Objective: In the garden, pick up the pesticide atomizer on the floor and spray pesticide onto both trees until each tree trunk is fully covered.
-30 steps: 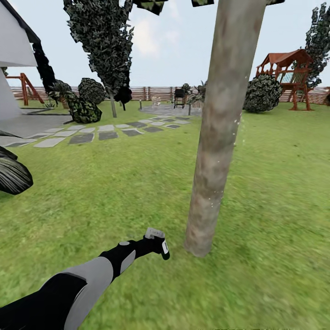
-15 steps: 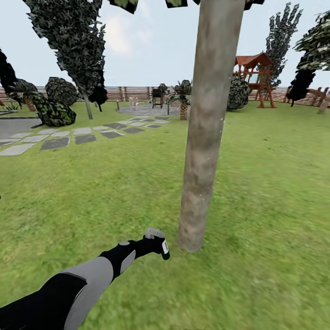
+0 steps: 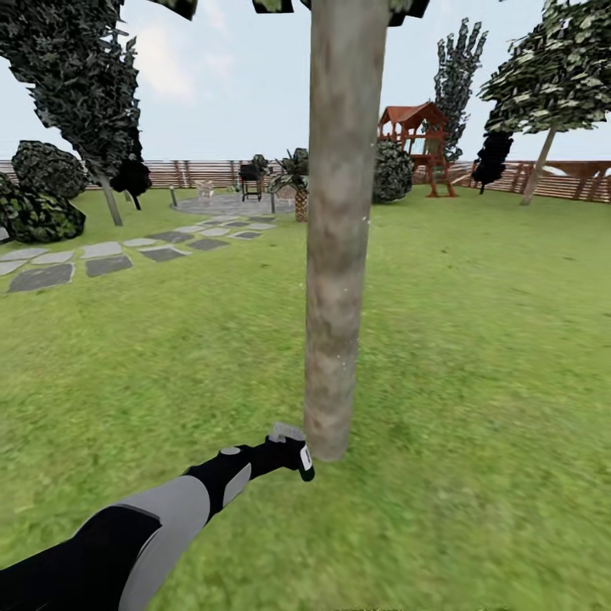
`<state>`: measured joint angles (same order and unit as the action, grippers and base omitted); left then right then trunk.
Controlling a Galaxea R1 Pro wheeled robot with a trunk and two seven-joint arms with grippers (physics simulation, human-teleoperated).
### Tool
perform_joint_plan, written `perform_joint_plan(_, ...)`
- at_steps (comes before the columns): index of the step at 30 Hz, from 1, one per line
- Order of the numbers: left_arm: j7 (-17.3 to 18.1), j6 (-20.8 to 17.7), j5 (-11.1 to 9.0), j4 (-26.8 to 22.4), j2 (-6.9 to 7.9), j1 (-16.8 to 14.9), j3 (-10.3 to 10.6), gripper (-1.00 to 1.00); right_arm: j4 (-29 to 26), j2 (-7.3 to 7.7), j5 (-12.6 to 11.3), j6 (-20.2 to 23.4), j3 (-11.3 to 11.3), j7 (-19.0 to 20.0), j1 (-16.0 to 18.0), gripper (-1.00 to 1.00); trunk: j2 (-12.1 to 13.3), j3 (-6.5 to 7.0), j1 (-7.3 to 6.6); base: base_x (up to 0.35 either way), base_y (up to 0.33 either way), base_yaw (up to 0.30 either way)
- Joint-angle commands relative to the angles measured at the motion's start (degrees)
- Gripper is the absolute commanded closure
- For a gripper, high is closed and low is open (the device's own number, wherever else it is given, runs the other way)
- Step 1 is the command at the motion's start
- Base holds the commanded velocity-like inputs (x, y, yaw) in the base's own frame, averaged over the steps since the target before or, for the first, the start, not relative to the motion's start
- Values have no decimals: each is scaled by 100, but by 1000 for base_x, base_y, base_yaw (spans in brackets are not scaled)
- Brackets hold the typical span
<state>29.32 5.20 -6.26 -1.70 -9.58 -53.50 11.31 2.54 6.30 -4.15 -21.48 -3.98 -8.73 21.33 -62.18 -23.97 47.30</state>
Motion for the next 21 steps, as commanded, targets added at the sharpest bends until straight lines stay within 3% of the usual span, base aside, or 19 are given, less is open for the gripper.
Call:
perform_joint_plan(1, 14, 24, -65, 10, -3, -4, 44, 100, 24, 1, -25, -52, -39, 21, 11, -100, -4, -6, 0, 0, 1, -300)
perform_joint_plan(4, 13, 30, -69, 4, -7, -3, 42, 100, 23, 2, -25, -57, -41, 21, 11, -100, -4, -6, 0, 0, 0, -300)
perform_joint_plan(9, 0, 31, -85, 3, 0, -2, 14, 100, 19, 2, -25, -58, -41, 21, 11, -100, -4, -6, 0, 157, 114, -78)
perform_joint_plan(13, -4, 26, -86, 3, 0, -2, 13, 100, 25, -5, -25, -58, -41, 21, 11, -100, -4, -6, 0, 192, 257, -72)
perform_joint_plan(21, 7, 28, -86, 3, 0, -2, 15, 100, 24, -30, -25, -58, -41, 21, 11, -100, -4, -6, 0, 23, 267, -272)
